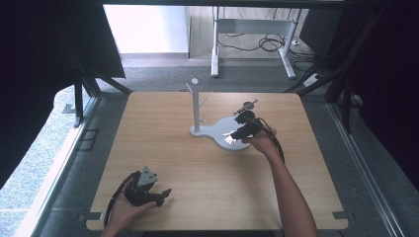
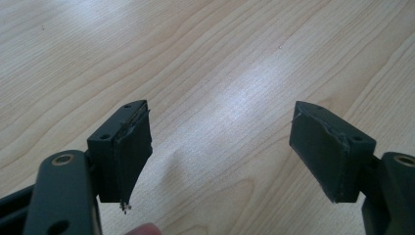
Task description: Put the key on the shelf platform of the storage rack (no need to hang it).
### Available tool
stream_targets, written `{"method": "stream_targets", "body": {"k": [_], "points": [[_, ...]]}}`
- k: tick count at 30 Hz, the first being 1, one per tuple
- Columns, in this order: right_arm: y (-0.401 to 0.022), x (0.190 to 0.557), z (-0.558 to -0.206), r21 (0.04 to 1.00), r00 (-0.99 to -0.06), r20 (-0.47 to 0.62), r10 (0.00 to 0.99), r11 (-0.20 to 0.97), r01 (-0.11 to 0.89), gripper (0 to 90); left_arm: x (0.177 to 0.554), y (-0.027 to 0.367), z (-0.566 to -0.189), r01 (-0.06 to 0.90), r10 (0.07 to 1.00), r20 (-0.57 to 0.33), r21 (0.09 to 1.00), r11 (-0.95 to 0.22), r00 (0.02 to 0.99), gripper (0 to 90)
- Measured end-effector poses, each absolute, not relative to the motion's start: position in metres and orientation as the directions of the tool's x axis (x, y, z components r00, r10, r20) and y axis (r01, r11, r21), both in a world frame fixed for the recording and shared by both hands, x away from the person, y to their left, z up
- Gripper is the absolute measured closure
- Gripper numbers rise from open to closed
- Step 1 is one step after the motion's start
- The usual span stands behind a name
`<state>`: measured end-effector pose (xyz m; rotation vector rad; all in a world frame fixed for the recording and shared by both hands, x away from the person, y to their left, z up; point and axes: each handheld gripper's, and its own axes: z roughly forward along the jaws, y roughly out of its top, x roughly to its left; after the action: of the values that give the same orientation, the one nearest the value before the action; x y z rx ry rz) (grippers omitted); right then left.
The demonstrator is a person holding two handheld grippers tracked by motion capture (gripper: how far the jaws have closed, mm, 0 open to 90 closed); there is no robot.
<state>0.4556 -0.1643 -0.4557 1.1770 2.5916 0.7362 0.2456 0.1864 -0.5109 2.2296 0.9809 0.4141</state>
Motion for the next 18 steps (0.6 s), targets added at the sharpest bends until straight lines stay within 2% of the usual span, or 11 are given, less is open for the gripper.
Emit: {"method": "stream_targets", "body": {"k": [18], "points": [[-0.208, 0.383, -0.452, 0.623, -0.678, 0.07, 0.731, 0.499, 0.602, 54.4, 0.244, 0.18, -0.511, 0.526, 0.733, 0.036, 0.673, -0.52, 0.679, 23.8]]}}
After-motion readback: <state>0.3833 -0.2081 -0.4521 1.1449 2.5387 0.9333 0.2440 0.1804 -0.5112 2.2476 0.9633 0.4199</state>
